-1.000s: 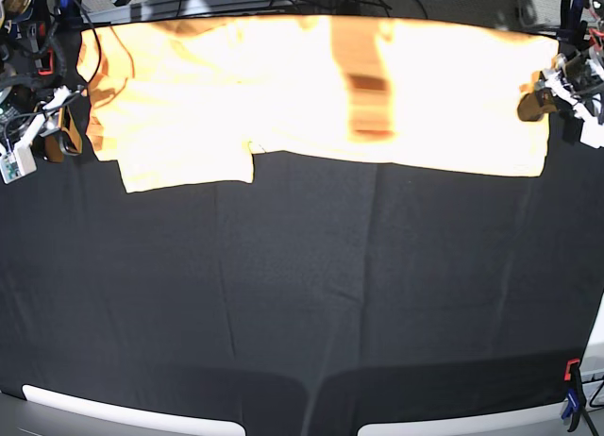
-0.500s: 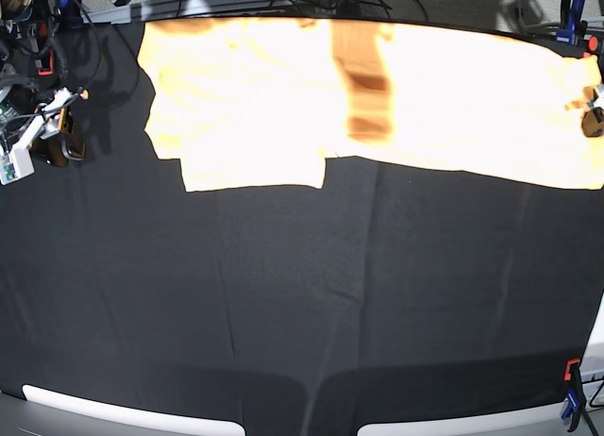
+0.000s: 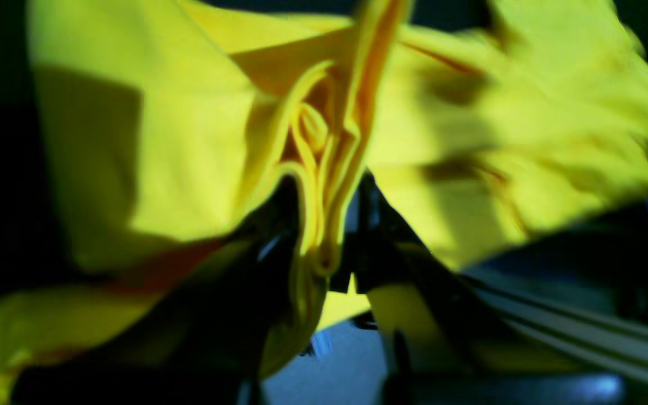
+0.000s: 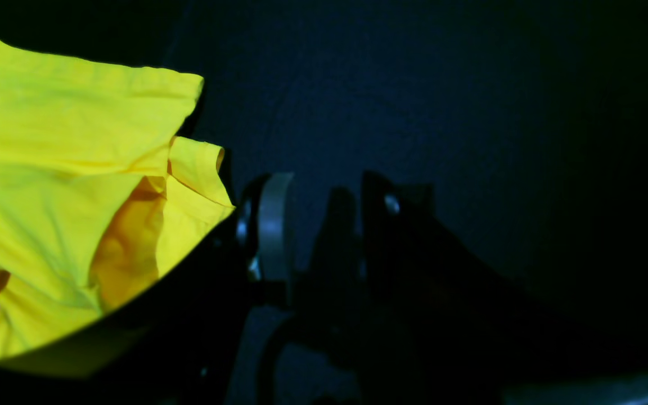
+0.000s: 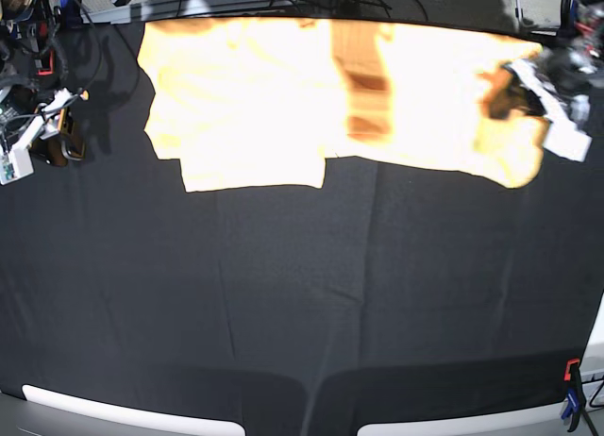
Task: Layout the t-shirt on the table in an organized manner, then fold the t-shirt properly
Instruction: 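Grasp the shirt's sleeve end with the left gripper and fold it inward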
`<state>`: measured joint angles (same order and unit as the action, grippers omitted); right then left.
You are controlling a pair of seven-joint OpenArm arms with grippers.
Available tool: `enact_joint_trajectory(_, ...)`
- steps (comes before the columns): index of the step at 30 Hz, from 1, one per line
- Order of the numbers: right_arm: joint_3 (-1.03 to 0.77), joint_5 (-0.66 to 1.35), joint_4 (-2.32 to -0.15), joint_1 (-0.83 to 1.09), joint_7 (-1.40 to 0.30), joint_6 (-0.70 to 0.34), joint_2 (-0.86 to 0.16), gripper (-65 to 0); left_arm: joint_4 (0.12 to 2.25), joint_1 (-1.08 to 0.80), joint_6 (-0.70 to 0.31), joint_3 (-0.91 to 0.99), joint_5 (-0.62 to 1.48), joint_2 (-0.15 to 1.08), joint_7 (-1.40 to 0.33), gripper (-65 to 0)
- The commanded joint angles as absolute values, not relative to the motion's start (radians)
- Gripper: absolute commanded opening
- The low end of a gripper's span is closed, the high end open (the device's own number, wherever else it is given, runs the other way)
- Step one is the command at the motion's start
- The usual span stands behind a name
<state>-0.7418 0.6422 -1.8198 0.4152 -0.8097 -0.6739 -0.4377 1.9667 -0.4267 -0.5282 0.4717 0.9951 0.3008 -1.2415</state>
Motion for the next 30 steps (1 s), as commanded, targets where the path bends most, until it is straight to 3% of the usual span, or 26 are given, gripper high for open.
enact_joint_trajectory(1, -0.751, 0.667, -1.834, 0.411, -0.786, -0.673, -0.457, -45.7, 1.993, -0.422, -0.506, 0.445, 1.021, 0.302, -1.206, -65.0)
enact_joint_trajectory(9, -0.751, 0.693, -1.834, 0.41, -0.787, -0.673, -0.457, -45.7, 1.993, -0.408, -0.357, 0.14, 0.854, 0.261, -1.019, -65.0)
enact_joint_trajectory(20, -0.751, 0.693, -1.834, 0.41, -0.786, -0.673, -0.457, -45.7, 1.993, -0.342, -0.272, -0.134, 0.677, 0.26, -0.978, -65.0)
enact_joint_trajectory(21, -0.751, 0.692, -1.834, 0.41, -0.786, -0.673, -0.457, -45.7, 1.993, -0.34, -0.273, -0.135, 0.684, 0.258, -0.959, -61.7)
enact_joint_trajectory(23, -0.751, 0.692, -1.834, 0.411, -0.786, -0.673, -0.457, -45.7, 1.993, -0.336, -0.288, -0.135, 0.717, 0.249, -0.956, -46.1)
enact_joint_trajectory(25, -0.751, 0.693, -1.834, 0.41, -0.786, -0.673, -0.457, -45.7, 1.993, -0.331, -0.368, -0.135, 0.821, 0.247, -0.989, -36.6)
enact_joint_trajectory(27, -0.751, 0.693, -1.834, 0.41, -0.785, -0.673, -0.457, -45.7, 1.994, -0.323, -0.474, -0.134, 0.957, 0.247, -1.046, -35.8)
enact_joint_trajectory(30, -0.751, 0.692, -1.834, 0.41, -0.786, -0.673, -0.457, -45.7, 2.016, -0.304, -0.528, -0.123, 1.039, 0.247, -1.128, -35.8)
